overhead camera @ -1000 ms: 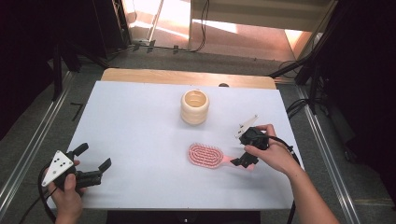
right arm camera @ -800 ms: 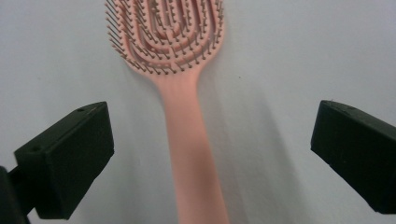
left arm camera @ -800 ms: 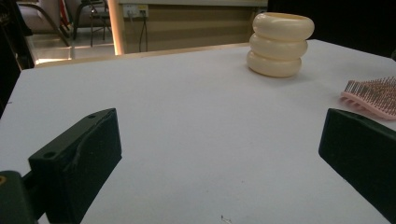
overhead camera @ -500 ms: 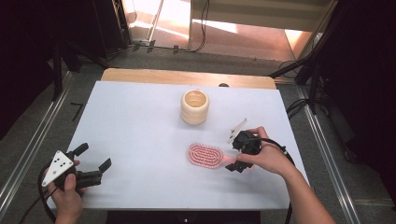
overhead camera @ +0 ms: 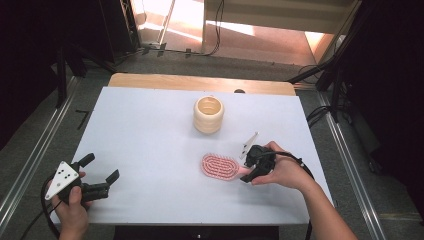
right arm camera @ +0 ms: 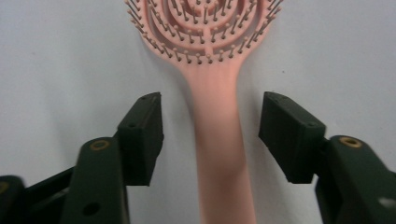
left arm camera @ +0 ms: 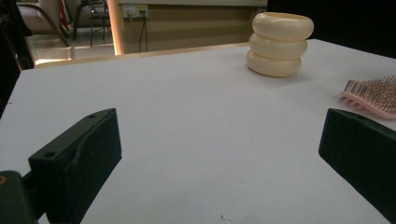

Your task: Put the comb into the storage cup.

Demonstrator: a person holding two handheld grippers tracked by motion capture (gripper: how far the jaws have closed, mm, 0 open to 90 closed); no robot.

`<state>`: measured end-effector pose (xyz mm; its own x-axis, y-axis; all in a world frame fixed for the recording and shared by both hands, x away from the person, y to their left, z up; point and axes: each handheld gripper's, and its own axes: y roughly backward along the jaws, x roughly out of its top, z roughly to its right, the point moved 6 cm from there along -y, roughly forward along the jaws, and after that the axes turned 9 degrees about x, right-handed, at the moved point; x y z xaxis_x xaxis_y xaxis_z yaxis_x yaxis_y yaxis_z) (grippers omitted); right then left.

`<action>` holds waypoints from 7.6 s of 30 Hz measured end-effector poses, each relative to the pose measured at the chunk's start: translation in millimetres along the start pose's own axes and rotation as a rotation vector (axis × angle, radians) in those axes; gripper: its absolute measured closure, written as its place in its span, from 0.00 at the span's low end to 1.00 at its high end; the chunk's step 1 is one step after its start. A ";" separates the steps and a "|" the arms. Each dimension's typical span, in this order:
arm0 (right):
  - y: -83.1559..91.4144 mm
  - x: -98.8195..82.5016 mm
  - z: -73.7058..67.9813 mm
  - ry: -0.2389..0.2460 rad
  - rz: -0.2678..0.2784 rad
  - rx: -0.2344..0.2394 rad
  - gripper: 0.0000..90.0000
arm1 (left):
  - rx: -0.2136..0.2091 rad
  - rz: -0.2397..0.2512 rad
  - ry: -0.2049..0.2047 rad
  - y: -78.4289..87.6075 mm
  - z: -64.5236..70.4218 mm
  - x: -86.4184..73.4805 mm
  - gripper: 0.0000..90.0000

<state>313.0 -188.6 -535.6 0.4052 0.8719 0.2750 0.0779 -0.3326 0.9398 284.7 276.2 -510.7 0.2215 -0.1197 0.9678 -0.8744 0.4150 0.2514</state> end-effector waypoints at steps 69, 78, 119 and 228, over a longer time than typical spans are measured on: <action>12.1 27.7 -3.9 -0.027 0.373 -0.095 0.75 | -0.061 -0.010 -0.081 -5.4 32.4 13.8 0.00; 22.0 32.2 -4.0 -0.031 0.461 -0.081 0.75 | -0.136 0.006 -0.086 -13.5 55.2 34.5 0.00; 35.6 45.0 -14.3 -0.037 0.686 -0.126 0.75 | -0.329 0.080 -0.041 -79.3 137.4 113.3 0.00; 1.3 94.7 -79.0 0.114 0.876 -0.324 0.75 | -0.428 -0.014 0.161 -82.7 184.6 111.8 0.70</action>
<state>279.5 -78.1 -492.3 0.1069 0.3944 0.9127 -0.4768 -0.7852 0.3951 302.1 62.1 -425.7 0.3256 0.0000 0.9455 -0.6217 0.7534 0.2141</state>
